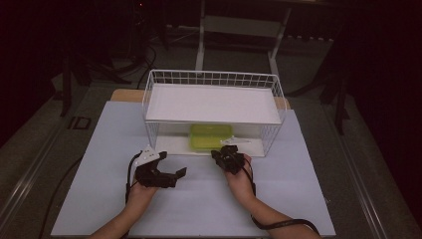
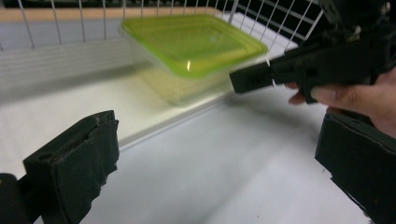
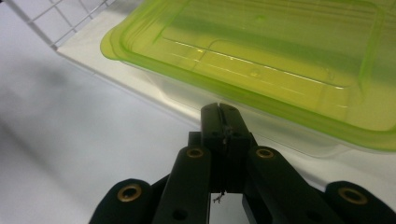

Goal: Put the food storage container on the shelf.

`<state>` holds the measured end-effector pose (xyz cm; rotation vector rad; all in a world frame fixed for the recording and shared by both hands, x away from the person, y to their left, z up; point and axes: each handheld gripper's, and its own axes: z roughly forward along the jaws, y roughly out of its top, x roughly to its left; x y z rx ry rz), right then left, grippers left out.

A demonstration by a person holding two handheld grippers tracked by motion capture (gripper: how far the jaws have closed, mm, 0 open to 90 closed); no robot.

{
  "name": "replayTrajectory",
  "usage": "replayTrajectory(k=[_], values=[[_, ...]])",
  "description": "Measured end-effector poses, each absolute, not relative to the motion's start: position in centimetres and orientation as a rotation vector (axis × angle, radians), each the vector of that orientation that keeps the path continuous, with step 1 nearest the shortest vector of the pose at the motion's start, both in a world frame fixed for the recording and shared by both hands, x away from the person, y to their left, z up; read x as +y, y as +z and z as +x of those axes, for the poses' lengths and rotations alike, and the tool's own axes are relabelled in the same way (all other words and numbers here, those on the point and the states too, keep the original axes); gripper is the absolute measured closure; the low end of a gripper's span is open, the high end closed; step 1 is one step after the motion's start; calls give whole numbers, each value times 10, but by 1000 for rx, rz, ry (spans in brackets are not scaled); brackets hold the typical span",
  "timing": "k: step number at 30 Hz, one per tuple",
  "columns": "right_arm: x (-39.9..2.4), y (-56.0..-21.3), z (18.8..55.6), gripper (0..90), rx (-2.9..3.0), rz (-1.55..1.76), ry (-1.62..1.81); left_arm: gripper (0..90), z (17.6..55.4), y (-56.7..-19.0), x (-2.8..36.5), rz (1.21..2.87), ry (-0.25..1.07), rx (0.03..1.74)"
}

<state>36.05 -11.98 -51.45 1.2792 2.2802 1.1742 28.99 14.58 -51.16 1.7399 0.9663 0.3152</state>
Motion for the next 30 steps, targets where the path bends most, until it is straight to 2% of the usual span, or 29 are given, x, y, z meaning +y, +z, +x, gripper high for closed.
replayTrajectory(k=[18, 30], values=[[-105, -518, 394, 898, 2206, 1315, 1162, 2, 290, -513, 146, 1730, 306, 953], [-106, -521, 402, 894, 2203, 1351, 1147, 2, 290, -515, 146, 1741, 301, 959]])
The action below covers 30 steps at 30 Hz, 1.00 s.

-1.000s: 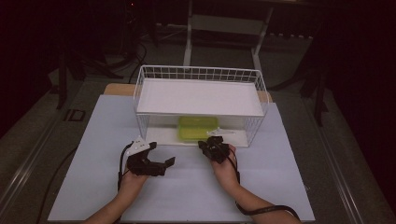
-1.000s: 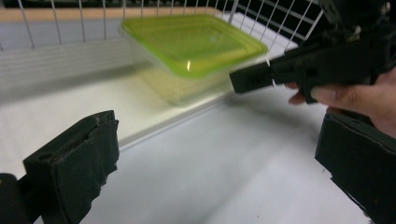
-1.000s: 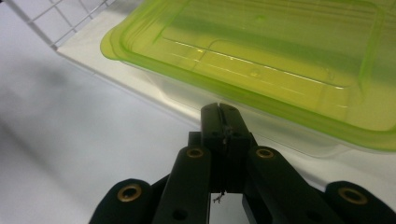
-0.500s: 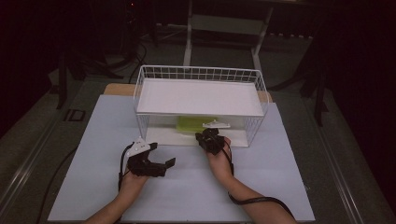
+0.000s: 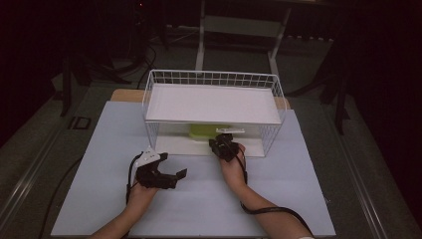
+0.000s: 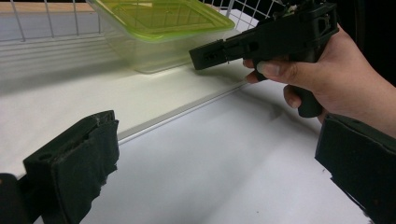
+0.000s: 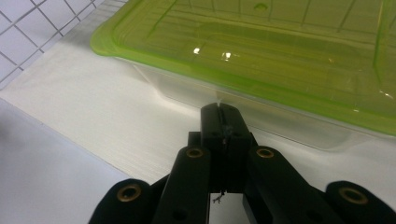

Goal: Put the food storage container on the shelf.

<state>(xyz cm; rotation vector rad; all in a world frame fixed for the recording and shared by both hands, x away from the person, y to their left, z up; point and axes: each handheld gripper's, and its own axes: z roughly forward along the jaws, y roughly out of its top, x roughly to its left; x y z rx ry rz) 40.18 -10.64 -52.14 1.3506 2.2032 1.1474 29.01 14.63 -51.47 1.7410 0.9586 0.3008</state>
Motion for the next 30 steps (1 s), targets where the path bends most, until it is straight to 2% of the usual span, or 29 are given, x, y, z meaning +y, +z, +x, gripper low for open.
replayTrajectory(k=[8, 14, 17, 21, 25, 30], values=[[-107, -513, 386, 862, 2216, 1285, 1189, 2, 290, -513, 146, 1742, 302, 948], [-108, -503, 368, 785, 2235, 1231, 1233, 2, 290, -512, 144, 1743, 300, 920], [-110, -498, 363, 717, 2243, 1197, 1256, 2, 290, -511, 142, 1747, 300, 898], [-113, -492, 357, 557, 2255, 1148, 1304, 2, 289, -508, 138, 1747, 301, 866], [-116, -487, 351, 359, 2275, 1096, 1347, 2, 289, -502, 136, 1745, 285, 841], [-119, -481, 343, 195, 2349, 1069, 1404, 2, 290, -495, 134, 1741, 275, 821]])
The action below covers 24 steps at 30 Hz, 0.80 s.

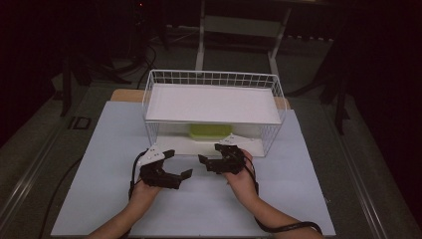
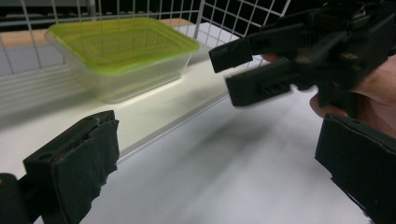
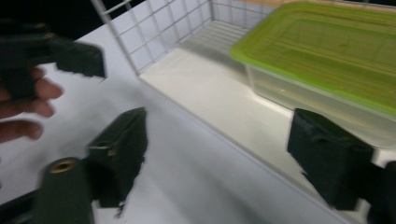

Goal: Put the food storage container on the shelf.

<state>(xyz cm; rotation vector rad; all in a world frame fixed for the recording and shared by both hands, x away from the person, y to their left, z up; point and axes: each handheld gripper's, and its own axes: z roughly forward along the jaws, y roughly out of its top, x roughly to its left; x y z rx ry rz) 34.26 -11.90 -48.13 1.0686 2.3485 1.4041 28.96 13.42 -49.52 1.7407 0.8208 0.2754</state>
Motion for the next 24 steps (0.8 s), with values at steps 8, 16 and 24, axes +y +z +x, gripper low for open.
replayTrajectory(k=[8, 16, 24], values=[[-127, -477, 333, 181, 2359, 1059, 1425, 2, 282, -486, 134, 1750, 252, 762], [-144, -472, 320, 182, 2363, 1056, 1443, 2, 270, -481, 139, 1745, 223, 729], [-159, -469, 306, 181, 2350, 1038, 1458, 2, 260, -477, 146, 1747, 206, 701]])
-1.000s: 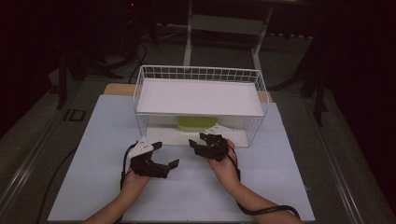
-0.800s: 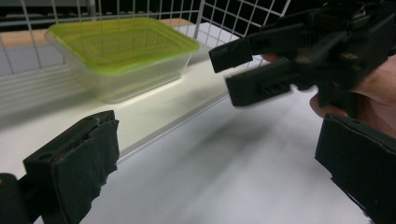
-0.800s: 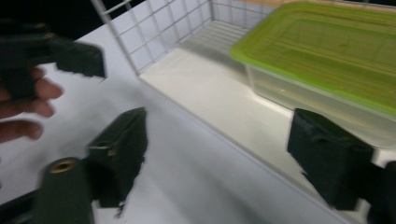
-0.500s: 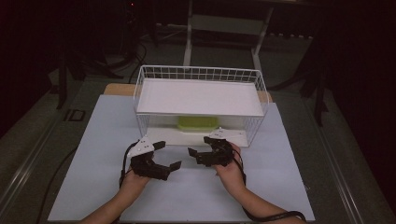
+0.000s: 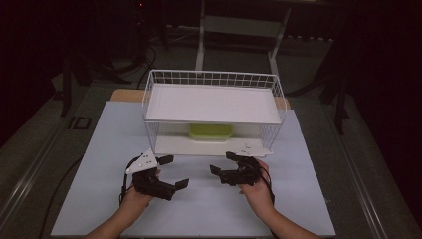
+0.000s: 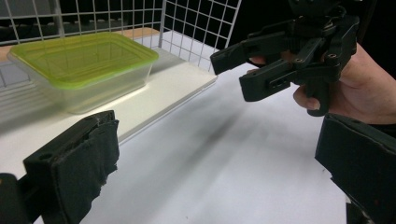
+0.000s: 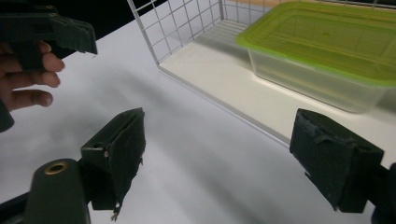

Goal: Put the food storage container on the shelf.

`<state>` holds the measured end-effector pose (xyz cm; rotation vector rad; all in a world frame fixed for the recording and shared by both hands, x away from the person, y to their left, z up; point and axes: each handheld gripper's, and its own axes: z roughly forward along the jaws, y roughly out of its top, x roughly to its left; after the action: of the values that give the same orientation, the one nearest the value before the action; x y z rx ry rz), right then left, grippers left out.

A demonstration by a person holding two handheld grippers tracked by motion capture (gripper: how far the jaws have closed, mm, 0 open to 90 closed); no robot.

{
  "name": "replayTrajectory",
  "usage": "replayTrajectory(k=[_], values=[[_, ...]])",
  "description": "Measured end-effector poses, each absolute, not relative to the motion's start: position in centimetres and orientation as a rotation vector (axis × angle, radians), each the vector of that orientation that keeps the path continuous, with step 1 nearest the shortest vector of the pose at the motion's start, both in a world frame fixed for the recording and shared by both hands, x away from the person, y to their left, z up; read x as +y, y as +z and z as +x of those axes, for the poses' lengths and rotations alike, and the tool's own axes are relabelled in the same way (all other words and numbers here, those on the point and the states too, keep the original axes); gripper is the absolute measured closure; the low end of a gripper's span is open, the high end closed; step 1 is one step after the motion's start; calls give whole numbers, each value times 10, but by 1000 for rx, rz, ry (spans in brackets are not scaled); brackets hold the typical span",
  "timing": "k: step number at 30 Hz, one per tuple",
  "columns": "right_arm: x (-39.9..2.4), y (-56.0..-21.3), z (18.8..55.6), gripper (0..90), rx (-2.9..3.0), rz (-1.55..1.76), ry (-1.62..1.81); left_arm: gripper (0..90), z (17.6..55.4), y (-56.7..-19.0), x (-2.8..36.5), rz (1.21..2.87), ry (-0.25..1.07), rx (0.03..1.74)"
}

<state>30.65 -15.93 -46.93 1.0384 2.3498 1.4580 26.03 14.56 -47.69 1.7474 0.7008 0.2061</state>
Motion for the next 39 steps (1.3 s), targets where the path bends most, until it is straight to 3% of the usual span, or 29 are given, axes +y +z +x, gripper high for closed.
replayTrajectory(k=[39], values=[[-237, -490, 275, 184, 2355, 1081, 1412, 2, 236, -503, 165, 1782, 197, 717]])
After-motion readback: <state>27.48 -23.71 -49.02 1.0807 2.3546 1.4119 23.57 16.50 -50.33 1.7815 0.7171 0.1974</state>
